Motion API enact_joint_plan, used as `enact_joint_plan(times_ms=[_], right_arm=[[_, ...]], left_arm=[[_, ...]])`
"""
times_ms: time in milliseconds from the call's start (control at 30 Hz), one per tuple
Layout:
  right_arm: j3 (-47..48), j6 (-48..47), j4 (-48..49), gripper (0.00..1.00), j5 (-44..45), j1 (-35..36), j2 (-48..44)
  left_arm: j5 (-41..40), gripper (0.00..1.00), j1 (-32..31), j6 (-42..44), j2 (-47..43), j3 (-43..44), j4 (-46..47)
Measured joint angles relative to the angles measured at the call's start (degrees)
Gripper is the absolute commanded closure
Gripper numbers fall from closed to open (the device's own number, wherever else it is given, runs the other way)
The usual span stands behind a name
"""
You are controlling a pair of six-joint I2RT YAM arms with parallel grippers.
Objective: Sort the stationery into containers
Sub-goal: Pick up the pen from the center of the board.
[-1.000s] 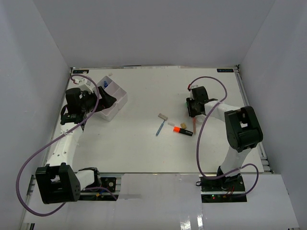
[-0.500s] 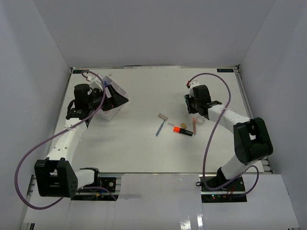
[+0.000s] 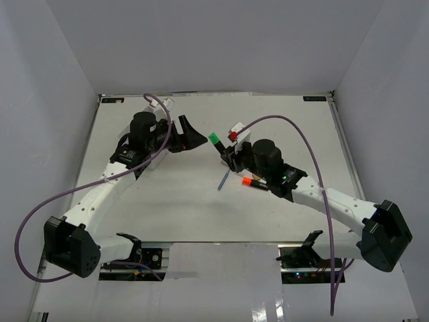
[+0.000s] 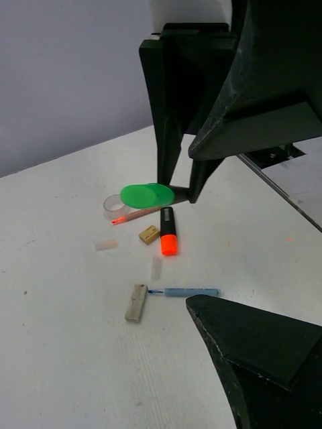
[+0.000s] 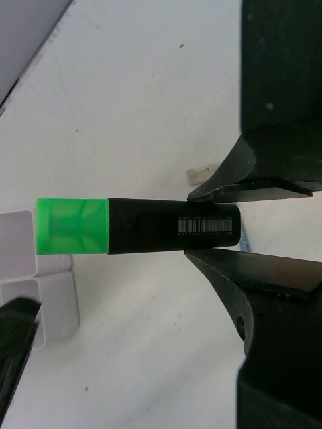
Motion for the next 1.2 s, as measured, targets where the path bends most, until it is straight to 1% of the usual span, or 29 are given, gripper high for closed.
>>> enact_joint_plan(times_ms=[100,167,267,367,500,533,600,633,700,733,800,900,933,967,1000,1033,1100,1200], right_arm=[[0.0,-0.2,1.7,0.86,-0.4,2.3,-0.2],[0.0,-0.4,2.2,0.85,-0.6,3.2,-0.2],[0.0,-0.7,2.8,0.85,-0.5,4.4,-0.2],[0.0,-1.1,3.1,0.85,-0.3,5.0,-0.2],[0.0,-1.3,3.5,0.84,-0.2,5.5,-0.2],[0.0,-1.3,3.7,0.84,-0.1,5.6,-0.2],[0.0,-1.3,3.7,0.82,-0.1,5.6,-0.2],[0.0,-1.3,3.7,0.80,-0.1,5.6,-0.1],[0.0,-1.3,4.0,0.77,0.1,5.6,0.3],[0.0,-1.3,4.2,0.73,0.1,5.6,0.3],[0.0,-1.3,4.3,0.65,0.2,5.6,0.4],[0.0,-1.0,4.4,0.40,0.8,5.6,0.4],[0.0,-1.0,4.5,0.22,1.2,5.6,0.4],[-0.1,-0.9,4.5,0.15,1.7,5.6,0.4],[-0.4,-1.1,4.6,0.03,2.3,5.6,0.3],[-0.8,-0.8,4.6,0.03,3.0,5.6,0.1],[-2.2,-1.1,4.1,0.10,4.8,5.6,-0.5],[-4.4,-0.9,2.6,0.10,7.3,5.6,-2.1]], left_arm=[[-2.5,0.13,-2.5,-0.7,0.7,1.0,0.0],[-3.7,0.20,-3.8,-1.0,1.2,1.6,0.0],[-5.2,0.25,-5.6,-1.6,2.2,2.4,0.0],[-6.7,0.34,-7.0,-2.0,3.5,3.1,0.0],[-7.8,0.49,-8.4,-2.3,4.9,3.6,0.0],[-8.0,0.58,-8.6,-2.3,5.0,3.6,-0.1],[-8.4,0.68,-9.0,-2.6,5.1,3.7,0.0],[-8.5,0.76,-9.2,-2.6,5.1,3.8,0.0],[-8.6,0.83,-9.4,-2.6,5.1,4.2,0.3],[-8.8,0.87,-9.7,-2.5,5.1,4.2,0.4],[-9.2,0.90,-9.7,-2.4,5.1,4.3,0.4],[-10.1,0.92,-9.7,-1.7,5.1,4.3,0.3],[-11.1,0.93,-9.8,-1.2,5.1,4.3,0.0],[-12.4,0.94,-9.8,-0.5,5.1,4.3,-0.5],[-13.9,0.94,-9.8,0.0,5.1,4.4,-0.9],[-16.0,0.94,-9.8,0.8,5.1,4.6,-1.4],[-21.2,0.94,-9.5,2.7,5.1,5.4,-2.9],[-27.4,0.94,-7.4,5.5,5.4,7.6,-4.2]])
